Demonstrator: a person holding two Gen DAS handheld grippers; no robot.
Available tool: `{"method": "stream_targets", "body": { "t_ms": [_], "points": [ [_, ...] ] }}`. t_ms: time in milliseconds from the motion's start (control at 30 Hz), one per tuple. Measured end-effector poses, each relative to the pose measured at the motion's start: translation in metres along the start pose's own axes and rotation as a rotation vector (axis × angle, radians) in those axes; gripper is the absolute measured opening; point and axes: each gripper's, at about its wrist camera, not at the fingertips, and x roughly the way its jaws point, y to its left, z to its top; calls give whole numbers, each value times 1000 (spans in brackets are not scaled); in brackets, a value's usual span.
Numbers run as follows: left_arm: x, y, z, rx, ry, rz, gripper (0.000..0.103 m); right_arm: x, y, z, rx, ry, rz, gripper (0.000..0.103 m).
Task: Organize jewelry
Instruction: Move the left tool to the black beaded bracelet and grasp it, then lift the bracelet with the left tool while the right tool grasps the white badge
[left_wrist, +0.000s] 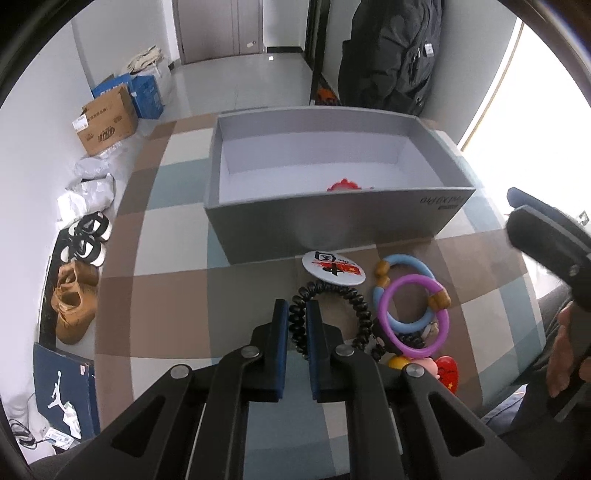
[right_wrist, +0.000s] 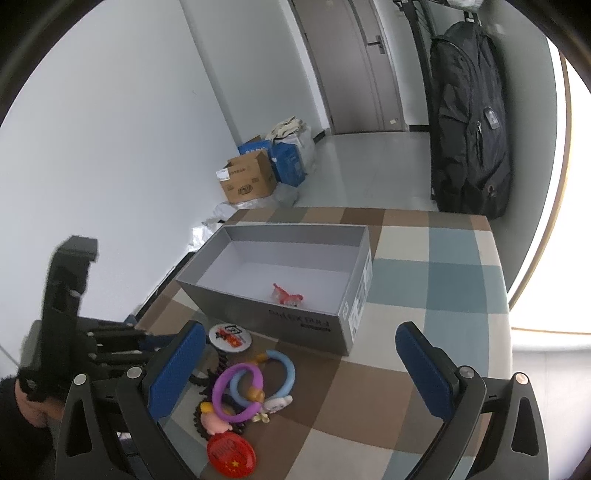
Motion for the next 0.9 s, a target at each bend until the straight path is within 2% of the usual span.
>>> {"method": "stream_targets", "body": {
  "t_ms": [167, 300, 567, 800, 900],
  "points": [
    [-8, 3, 1, -15, -16, -23, 5, 4, 3, -5, 6, 25, 10, 103],
    [-16, 13, 5, -28, -40, -36, 5, 7, 5, -6, 21, 63, 59, 103],
    [-38, 41, 12, -130, -144, -75, 5, 29, 28, 0, 24, 178, 147, 103],
    [-49, 68, 15, -237, -213, -121, 5, 67, 62, -2, -30, 282, 146, 94],
    [-46, 78, 17, -276, -216, -188, 5, 80, 71, -3, -67, 297, 111, 83]
  ]
}}
